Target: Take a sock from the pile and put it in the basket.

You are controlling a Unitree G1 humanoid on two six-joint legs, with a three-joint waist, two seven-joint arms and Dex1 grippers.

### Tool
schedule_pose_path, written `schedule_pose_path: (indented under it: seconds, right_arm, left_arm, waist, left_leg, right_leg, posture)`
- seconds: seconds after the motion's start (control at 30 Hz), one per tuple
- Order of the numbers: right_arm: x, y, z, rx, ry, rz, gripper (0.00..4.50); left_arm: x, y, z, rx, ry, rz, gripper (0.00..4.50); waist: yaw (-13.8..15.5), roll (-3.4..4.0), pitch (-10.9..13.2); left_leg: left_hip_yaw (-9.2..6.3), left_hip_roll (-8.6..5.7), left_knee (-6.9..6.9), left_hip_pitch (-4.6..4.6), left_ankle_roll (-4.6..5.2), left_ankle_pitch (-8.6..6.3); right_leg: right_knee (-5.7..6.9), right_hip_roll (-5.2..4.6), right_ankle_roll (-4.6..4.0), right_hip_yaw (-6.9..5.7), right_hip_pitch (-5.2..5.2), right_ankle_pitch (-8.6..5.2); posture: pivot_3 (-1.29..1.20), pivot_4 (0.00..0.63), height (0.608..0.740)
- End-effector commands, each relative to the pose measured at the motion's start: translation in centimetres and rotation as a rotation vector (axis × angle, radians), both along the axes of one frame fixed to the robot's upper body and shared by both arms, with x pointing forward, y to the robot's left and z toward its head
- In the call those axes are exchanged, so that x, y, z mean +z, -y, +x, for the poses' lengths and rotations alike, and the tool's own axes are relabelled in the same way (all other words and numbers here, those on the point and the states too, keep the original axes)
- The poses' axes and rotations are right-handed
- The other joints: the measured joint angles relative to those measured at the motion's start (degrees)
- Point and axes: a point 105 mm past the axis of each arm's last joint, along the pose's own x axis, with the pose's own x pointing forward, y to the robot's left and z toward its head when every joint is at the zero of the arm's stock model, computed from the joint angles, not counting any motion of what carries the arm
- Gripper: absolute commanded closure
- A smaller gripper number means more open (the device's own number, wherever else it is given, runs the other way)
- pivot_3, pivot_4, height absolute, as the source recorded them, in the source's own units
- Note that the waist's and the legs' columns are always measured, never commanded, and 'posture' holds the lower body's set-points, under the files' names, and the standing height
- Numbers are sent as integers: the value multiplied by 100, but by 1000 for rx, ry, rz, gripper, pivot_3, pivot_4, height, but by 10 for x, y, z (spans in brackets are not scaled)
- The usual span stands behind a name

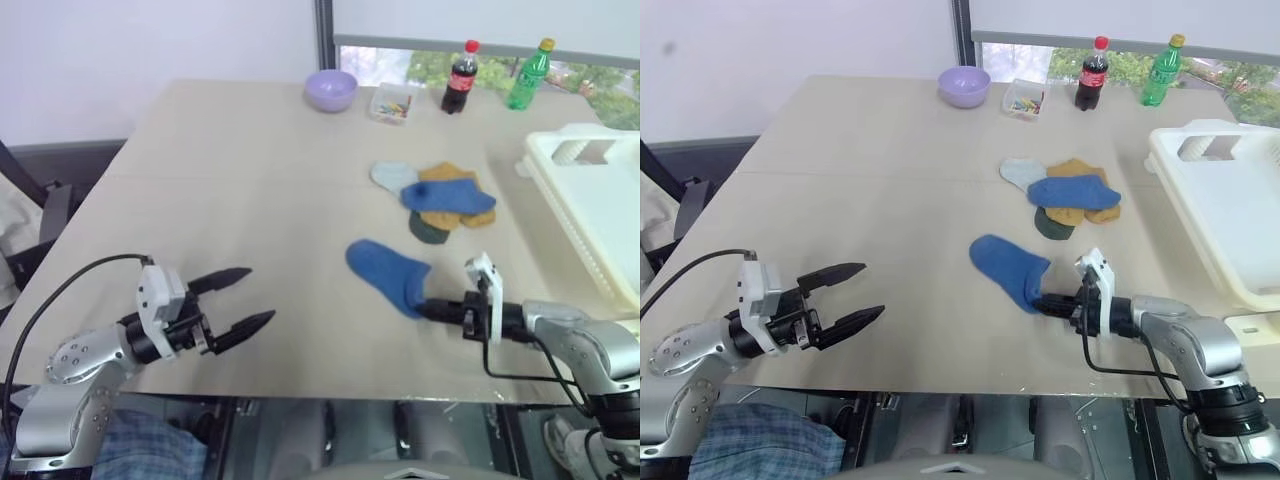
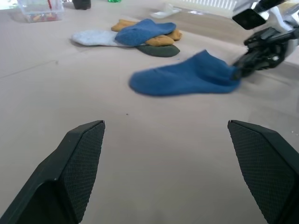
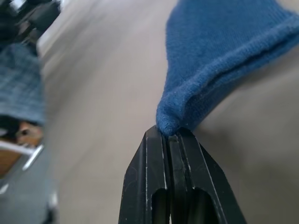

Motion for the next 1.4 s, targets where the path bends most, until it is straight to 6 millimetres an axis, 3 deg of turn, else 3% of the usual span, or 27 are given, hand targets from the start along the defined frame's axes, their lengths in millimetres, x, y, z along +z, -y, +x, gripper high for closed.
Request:
schedule_pose_path:
  seconds: [0.03,0.1,0.23,0.37,0.53,0.67,0.77,0.83,0.87,0.9,0.93,0.97,1.0,1.03,1.17,1.4]
  right_arm:
    - [3,-2,-26,118,-75,11,4486]
    - [4,0,-36,160,-106,9,4486]
    - [-7,16,-18,43,-55,-89,4486]
    - [-11,36,30,-169,102,-149,4486]
    - [-19,31,42,-84,254,-237,4486]
    - [-19,19,37,-19,228,-186,4486]
    - [-21,17,26,28,188,-184,3709]
    - [-22,15,16,59,154,-169,2885]
    - [-22,14,11,76,135,-162,2262]
    - [-22,13,8,81,127,-159,1981]
    - [-22,14,8,69,132,-166,1511]
    - [-22,17,11,44,140,-177,1327]
    - [-21,20,13,25,153,-190,644]
    - [-20,23,16,6,173,-205,308]
    - [1,38,36,-91,282,-211,140]
    - [39,46,71,-253,435,-169,140]
  left_arm:
    - [7,4,-1,-21,23,17,0]
    - [8,4,-1,-23,22,19,0]
    - [11,6,1,-30,23,23,0]
    - [13,8,3,-37,22,24,0]
    - [13,7,5,-49,18,28,0]
    - [12,5,7,-53,19,33,0]
    - [10,3,7,-49,19,35,0]
    - [8,0,6,-44,17,38,0]
    - [7,-2,6,-42,16,39,0]
    - [5,-3,5,-40,15,38,0]
    - [5,-3,5,-39,14,37,0]
    - [4,-4,4,-39,14,36,0]
    - [3,-4,3,-39,13,36,0]
    - [2,-5,3,-39,13,35,0]
    - [-2,-7,2,-40,14,34,0]
    - [-6,-10,6,-49,20,31,0]
  waist:
    - [5,-3,0]
    - [10,-4,1]
    - [3,-15,2]
    - [-23,-51,-14]
    - [-4,-62,-21]
    - [-27,-67,-25]
    - [-20,-66,-25]
    - [-10,-66,-25]
    - [-6,-66,-25]
    - [-3,-66,-25]
    - [-1,-66,-26]
    - [-3,-67,-26]
    - [-8,-67,-26]
    - [-11,-70,-28]
    - [-1,-70,-28]
    - [15,-60,-20]
  left_leg:
    - [-1,1,-1,0,0,0]
    - [-2,1,-1,-3,0,0]
    - [0,1,0,-2,0,0]
    - [6,6,5,9,-2,-1]
    - [18,14,15,8,-4,0]
    - [24,31,15,10,-3,1]
    - [20,37,14,13,-4,1]
    - [14,41,10,13,-4,1]
    - [12,42,9,13,-4,1]
    - [12,42,8,11,-4,1]
    - [12,42,7,11,-5,0]
    - [13,41,6,10,-5,0]
    - [14,41,5,9,-7,-1]
    - [15,41,5,9,-9,-2]
    - [22,40,9,11,-35,-17]
    - [77,36,10,-11,-36,-15]
  right_leg:
    - [0,0,-1,-1,0,0]
    - [-3,0,-1,-2,0,0]
    - [-4,0,1,-1,0,0]
    - [-4,1,11,0,1,-6]
    - [-5,-5,0,-8,0,1]
    - [-4,5,-30,-13,0,20]
    - [1,10,-34,-21,0,23]
    - [1,13,-34,-30,0,23]
    - [0,12,-35,-33,-1,23]
    - [-1,11,-35,-33,-1,23]
    - [-2,9,-36,-33,-1,23]
    - [-3,8,-36,-34,-1,23]
    - [-7,7,-36,-33,-1,23]
    - [-8,6,-36,-32,-1,23]
    - [-9,-14,-34,-40,-6,22]
    - [-5,-134,-55,-159,-48,38]
  posture:
    - [0,150,730]
    - [0,150,730]
    - [0,150,730]
    - [0,150,730]
    - [0,150,730]
    - [0,150,730]
    - [0,150,730]
    - [0,150,730]
    - [0,150,730]
    - [0,150,730]
    - [0,150,730]
    - [0,150,730]
    - [0,150,730]
    - [0,150,730]
    - [0,150,730]
    - [0,150,730]
